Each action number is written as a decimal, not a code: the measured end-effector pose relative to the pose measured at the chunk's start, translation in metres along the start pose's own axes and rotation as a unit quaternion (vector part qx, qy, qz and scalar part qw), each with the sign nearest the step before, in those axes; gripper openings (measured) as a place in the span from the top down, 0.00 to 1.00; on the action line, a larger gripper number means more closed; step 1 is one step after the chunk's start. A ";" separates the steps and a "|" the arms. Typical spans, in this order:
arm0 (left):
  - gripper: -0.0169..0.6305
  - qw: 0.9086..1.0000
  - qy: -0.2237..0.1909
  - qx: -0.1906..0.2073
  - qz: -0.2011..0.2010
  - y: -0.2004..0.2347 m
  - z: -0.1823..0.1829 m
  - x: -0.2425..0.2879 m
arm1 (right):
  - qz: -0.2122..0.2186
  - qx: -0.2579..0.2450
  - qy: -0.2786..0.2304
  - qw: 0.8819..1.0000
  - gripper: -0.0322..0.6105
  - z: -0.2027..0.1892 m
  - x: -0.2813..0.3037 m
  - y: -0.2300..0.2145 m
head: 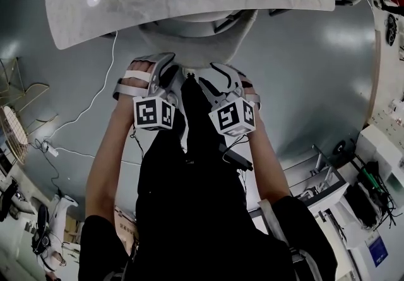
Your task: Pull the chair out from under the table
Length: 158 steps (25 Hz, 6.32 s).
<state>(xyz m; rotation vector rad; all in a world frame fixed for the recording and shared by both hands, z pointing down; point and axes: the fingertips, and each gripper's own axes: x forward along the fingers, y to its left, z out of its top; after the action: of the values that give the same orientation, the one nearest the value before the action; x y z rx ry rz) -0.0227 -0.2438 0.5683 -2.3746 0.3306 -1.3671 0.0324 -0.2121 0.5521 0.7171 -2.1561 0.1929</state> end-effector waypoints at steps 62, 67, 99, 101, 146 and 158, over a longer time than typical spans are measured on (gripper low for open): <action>0.58 0.987 0.084 0.081 -0.112 -0.027 -0.067 0.103 | 0.032 -0.236 0.148 0.960 0.61 -0.057 0.114 0.002; 0.63 0.984 0.081 0.093 -0.125 -0.030 -0.065 0.105 | 0.041 -0.251 0.156 0.954 0.68 -0.062 0.114 0.002; 0.80 0.975 0.082 0.119 -0.170 -0.050 -0.064 0.094 | 0.084 -0.272 0.157 0.946 0.81 -0.066 0.107 0.015; 0.80 0.975 0.082 0.118 -0.171 -0.052 -0.063 0.093 | 0.085 -0.275 0.157 0.945 0.81 -0.067 0.105 0.016; 0.83 0.972 0.090 0.116 -0.183 -0.133 -0.049 0.058 | 0.103 -0.282 0.157 0.941 0.82 -0.096 0.069 0.087; 0.83 0.971 0.089 0.123 -0.185 -0.161 -0.047 0.044 | 0.103 -0.275 0.158 0.943 0.82 -0.105 0.058 0.116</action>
<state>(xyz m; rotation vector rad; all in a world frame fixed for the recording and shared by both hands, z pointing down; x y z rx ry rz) -0.0393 -0.1253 0.6939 -2.1816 -0.2388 -1.6809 0.0099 -0.1022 0.6760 0.1246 -1.8416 -0.1752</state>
